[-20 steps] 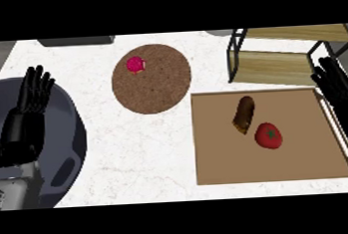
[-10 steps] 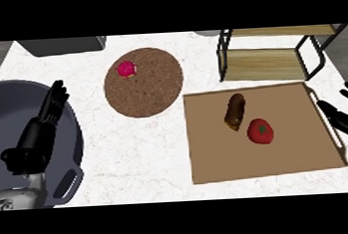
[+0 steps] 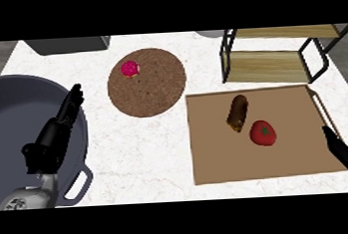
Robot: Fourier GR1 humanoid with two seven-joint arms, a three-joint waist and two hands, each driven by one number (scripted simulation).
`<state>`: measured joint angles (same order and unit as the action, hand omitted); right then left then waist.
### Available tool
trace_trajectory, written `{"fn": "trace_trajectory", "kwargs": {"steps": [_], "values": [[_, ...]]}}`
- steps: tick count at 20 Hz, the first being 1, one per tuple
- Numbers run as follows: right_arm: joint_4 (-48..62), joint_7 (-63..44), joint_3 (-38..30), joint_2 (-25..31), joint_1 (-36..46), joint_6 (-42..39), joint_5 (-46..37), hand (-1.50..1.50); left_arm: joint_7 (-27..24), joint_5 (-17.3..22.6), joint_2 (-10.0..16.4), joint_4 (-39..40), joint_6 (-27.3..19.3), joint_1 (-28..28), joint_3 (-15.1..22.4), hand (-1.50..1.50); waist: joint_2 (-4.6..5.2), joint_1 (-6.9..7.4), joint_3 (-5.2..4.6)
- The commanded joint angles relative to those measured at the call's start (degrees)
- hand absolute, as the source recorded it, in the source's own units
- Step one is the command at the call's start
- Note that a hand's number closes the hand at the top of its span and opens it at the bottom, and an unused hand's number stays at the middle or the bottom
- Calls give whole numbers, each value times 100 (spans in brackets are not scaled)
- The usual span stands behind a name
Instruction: Pick the tomato from the tray and place it in the tiered shelf
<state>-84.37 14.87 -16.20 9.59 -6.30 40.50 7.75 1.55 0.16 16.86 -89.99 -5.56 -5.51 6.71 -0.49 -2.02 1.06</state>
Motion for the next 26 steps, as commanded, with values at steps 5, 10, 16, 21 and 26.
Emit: {"fn": "trace_trajectory", "kwargs": {"steps": [5, 10, 16, 21, 26], "values": [[-735, -651, 846, 416, -816, -795, -420, -150, 251, -29, -360, 234, -51, -179, 169, 0, 48, 140, -119], [-1680, -2094, 1472, 943, -1138, -641, -1296, -150, 291, -107, -500, 126, -67, -78, 345, 0, 44, 158, -128], [-2404, -4339, 1844, 2048, -849, -1328, -1968, -150, 88, -33, -443, 419, 66, -219, 177, 0, 76, 169, -141], [-2820, -5908, 2202, 3019, -649, -2501, -2228, -150, 99, -188, -546, 150, -39, -14, 364, 0, 66, 246, -149], [-3153, -7835, 2611, 3147, 456, -3111, -2614, -150, 302, -253, -648, 449, -49, -575, 310, 0, 81, 250, -128]]}}
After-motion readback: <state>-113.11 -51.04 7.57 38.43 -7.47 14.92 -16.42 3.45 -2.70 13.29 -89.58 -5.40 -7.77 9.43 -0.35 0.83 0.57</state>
